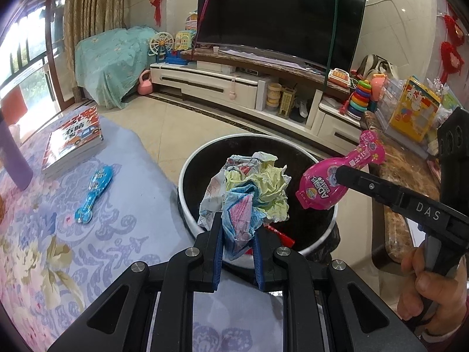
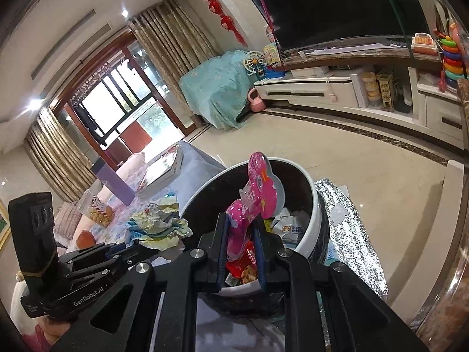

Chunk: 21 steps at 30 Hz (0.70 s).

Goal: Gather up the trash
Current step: 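Carry the crumpled wrapper and pink toy in both grippers over the bin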

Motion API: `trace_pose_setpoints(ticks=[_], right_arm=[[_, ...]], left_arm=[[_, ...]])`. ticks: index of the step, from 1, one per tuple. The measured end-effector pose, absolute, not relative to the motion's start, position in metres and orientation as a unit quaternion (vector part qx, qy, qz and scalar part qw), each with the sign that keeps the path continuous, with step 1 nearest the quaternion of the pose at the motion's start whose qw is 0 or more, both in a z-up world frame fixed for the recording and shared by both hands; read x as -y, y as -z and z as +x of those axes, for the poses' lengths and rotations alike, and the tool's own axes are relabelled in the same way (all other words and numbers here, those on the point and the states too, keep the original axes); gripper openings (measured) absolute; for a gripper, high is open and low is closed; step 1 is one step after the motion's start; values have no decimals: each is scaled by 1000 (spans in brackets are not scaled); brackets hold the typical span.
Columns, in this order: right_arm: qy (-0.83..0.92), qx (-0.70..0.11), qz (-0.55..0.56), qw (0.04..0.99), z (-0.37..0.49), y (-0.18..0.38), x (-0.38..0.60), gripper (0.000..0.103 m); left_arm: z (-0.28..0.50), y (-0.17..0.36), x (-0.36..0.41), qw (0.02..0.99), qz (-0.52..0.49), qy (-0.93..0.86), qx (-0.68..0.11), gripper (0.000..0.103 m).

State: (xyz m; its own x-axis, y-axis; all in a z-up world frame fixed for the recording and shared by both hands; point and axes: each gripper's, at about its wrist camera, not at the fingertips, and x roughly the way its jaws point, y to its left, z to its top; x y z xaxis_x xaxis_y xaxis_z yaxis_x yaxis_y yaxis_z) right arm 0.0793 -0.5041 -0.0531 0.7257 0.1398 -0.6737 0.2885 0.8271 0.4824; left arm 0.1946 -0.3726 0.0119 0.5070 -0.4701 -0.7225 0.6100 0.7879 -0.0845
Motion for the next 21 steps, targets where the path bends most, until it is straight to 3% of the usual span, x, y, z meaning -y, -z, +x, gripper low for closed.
trace_pose_setpoints(ticks=[21], right_arm=[[45,-396,280,874,104,63,518,16]], left_arm=[[220,2,399,861,116,301,-393,16]])
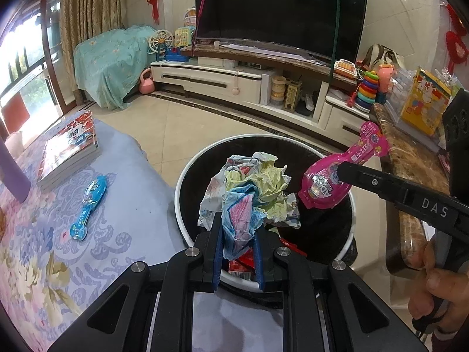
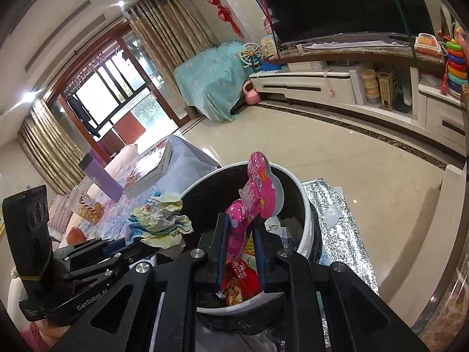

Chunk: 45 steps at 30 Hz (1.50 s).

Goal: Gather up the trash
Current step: 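Carry the crumpled wrapper and pink toy in both grippers over the bin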

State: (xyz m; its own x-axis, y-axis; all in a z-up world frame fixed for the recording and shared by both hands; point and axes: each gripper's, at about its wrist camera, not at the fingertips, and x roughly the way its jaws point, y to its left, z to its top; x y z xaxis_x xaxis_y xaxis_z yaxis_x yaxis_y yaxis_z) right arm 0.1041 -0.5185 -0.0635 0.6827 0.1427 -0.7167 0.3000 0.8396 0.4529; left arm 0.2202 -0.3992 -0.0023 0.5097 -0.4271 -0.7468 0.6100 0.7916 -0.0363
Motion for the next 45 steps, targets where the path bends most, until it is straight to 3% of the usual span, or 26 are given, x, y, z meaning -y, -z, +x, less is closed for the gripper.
trace_pose_setpoints(ticks=[45], right_arm=[[44,-440,254,860,134,73,520,16]], left_arm=[[241,12,421,848,130,301,-416,17]])
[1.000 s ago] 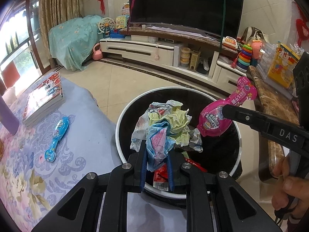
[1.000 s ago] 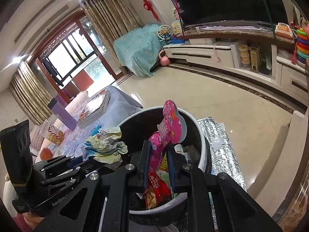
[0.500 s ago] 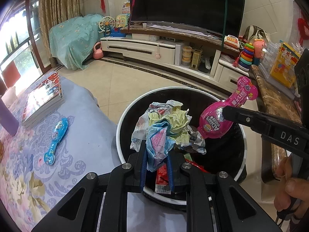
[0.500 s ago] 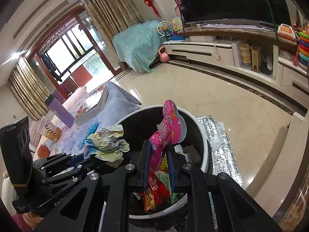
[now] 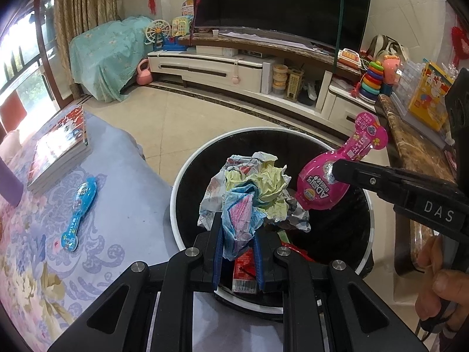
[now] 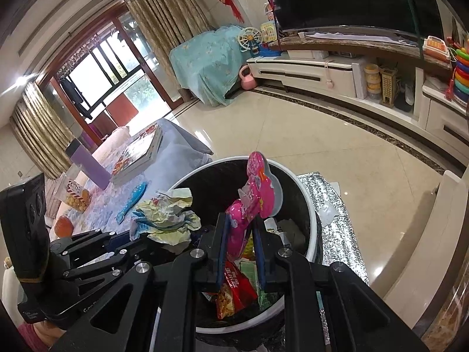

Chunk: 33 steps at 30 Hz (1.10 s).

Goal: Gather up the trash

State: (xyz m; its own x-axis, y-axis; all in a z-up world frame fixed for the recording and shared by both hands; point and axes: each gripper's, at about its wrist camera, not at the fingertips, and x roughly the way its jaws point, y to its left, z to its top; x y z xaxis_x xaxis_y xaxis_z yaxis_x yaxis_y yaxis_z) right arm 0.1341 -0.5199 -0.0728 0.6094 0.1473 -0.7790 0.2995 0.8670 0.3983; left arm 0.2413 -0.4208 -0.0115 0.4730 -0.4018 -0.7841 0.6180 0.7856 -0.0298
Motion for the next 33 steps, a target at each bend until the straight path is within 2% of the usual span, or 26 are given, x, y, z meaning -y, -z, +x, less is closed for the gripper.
trace_pose_setpoints(ticks=[6,7,10,12,14,16,19,21,23,24,25,26,31,33], right_arm=[[45,-452,252,854,141,75,522,16],[46,-454,253,853,141,75,523,19],[49,-454,264,849,141,75,527,21],[54,-450,270,850,138,73,529,23],[56,-444,279,850,134,72,531,36],[58,-435,285,852,129,69,532,47],[58,-428,291,854,121,65,527,48],[58,-423,296,854,114,62,522,54],[58,-416,300,857,105,56,516,69],[59,-412,302,858,101,53,513,73],[59,-411,303,858,98,51,510,82],[60,-407,305,859,91,47,504,87],[80,-387,292,871,66,33,478,100],[91,-372,278,881,51,28,461,101]], left_arm=[[243,9,423,849,132,299,-416,19],[242,9,422,849,132,299,-415,20],[240,6,419,851,132,295,-414,28],[236,3,414,855,132,290,-408,38],[231,0,407,861,128,287,-401,49],[224,-3,399,865,121,283,-396,50],[212,-4,386,868,104,280,-396,55],[201,-5,374,873,93,275,-392,59],[188,-7,359,880,78,268,-385,64],[180,-7,348,886,72,258,-379,68],[172,-7,341,891,69,248,-374,78],[163,-8,333,896,64,241,-367,80],[123,-5,295,909,28,226,-349,85],[107,-3,280,913,8,219,-344,87]])
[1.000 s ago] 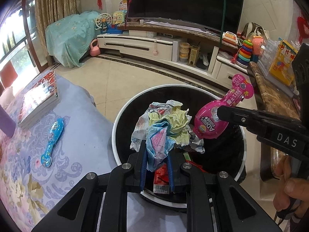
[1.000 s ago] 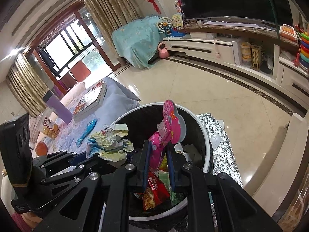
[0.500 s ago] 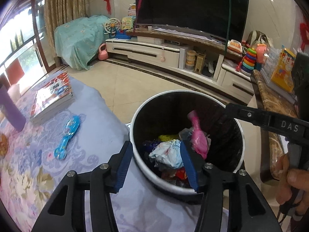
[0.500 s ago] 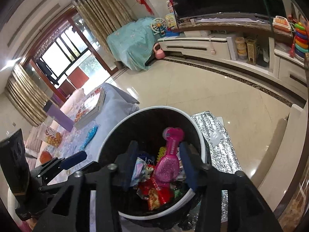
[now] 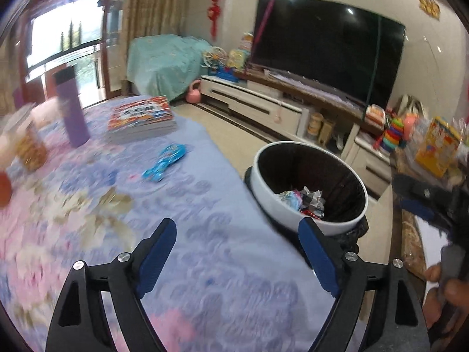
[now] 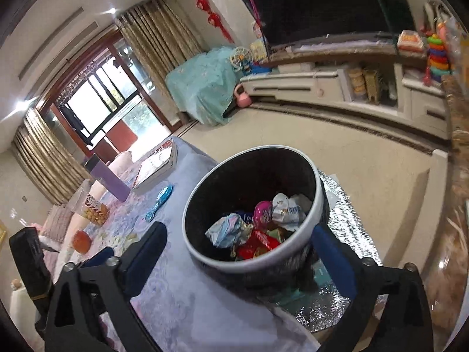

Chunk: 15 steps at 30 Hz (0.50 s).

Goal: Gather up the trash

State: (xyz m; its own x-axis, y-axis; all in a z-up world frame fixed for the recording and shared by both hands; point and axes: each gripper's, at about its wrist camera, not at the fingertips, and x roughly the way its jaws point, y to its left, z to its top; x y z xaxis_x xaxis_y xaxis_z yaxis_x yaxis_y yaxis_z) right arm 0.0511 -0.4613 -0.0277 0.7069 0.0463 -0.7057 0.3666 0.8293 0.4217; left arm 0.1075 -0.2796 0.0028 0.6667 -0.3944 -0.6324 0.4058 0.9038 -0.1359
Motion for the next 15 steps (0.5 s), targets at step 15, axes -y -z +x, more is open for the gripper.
trace_pose_setpoints(ticks=[15], right_arm=[[167,-262,100,945,-5,-17,360,103]], left_arm=[[-16,-24,185,968,-25,141,-207,102]])
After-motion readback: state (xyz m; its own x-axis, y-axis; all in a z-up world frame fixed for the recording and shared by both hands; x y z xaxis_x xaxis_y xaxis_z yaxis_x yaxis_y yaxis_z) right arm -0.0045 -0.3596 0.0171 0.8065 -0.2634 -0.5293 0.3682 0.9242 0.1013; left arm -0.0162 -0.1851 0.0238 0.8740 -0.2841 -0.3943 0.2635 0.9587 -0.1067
